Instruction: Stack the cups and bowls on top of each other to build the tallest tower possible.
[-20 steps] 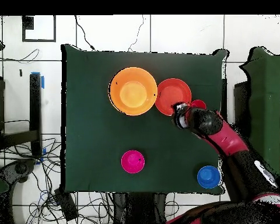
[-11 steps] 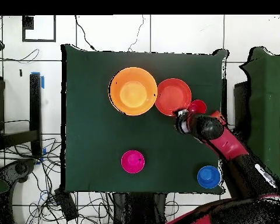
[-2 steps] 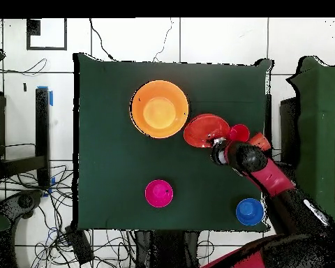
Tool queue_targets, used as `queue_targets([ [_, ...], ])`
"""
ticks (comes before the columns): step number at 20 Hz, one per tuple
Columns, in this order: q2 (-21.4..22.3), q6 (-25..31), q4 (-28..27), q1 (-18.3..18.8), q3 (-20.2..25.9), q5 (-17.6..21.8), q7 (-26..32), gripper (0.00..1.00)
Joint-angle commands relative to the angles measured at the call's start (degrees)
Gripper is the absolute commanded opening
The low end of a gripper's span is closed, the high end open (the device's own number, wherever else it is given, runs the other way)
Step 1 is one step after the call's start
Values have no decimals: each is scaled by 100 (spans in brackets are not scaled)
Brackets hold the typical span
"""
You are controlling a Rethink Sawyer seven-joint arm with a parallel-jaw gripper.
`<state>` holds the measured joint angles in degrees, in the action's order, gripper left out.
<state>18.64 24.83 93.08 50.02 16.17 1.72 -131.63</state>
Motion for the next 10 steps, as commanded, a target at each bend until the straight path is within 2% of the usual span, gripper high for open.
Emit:
queue_targets([
  [1, -741, -436, -449, 34, 292, 600, 629, 100],
  [7, -1050, -363, -716, 159, 451, 717, 894, 100],
  [10, -1000, -329, -693, 180, 499, 768, 862, 100],
])
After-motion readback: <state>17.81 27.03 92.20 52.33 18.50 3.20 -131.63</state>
